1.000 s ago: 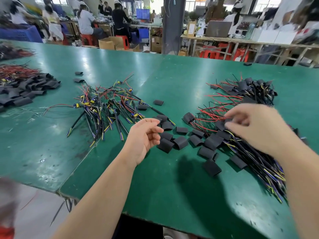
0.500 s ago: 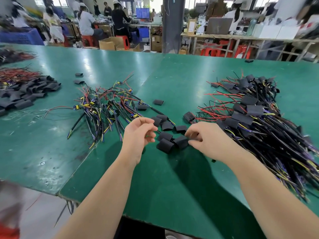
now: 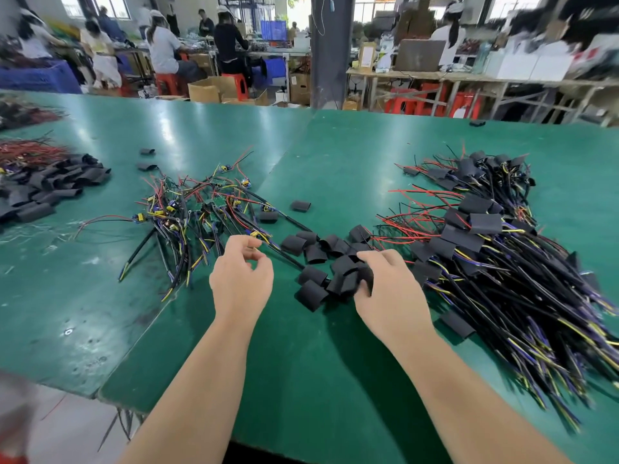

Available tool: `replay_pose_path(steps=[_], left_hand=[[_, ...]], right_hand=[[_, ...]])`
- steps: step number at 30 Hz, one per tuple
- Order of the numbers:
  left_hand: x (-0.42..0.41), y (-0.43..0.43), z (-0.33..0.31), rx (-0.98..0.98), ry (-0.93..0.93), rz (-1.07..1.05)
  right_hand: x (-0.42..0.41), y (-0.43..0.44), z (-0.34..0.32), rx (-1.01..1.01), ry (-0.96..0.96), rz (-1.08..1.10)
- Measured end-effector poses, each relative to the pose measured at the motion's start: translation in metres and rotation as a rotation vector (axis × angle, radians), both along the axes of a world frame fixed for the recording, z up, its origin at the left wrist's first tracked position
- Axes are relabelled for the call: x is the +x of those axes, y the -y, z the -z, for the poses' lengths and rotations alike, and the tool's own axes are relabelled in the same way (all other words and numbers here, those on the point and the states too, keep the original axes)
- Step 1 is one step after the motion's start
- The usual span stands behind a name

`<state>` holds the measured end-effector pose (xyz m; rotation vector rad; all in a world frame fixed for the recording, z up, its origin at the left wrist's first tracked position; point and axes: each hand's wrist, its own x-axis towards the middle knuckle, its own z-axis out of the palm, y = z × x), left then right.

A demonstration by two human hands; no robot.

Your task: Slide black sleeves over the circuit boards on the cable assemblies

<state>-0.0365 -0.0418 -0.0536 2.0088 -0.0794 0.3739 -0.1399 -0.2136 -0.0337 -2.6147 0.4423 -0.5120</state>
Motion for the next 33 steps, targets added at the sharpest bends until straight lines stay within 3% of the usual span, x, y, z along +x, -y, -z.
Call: replay_pose_path(steps=[10, 20, 25, 33], left_hand=[[0.006, 0.001, 0.005, -0.001, -0.058, -0.04], [-0.004, -0.013, -0.005, -0.34, -0.117, -0.111], [-0.006, -0.024, -0.008, -0.386, -0.18, 0.024], [-0.011, -0.037, 0.003, -0.43, -0.175, 0.111]], right_hand=[[-0.009, 0.014, 0.006, 0.09, 0.107, 0.032], [-0.019, 0.008, 0.012, 0.057, -0.008, -0.026], [-0.042, -0.002, 0.015, 0.046, 0.051, -0.005], [-0.062, -0.004, 0.014, 0.331, 0.096, 0.082]])
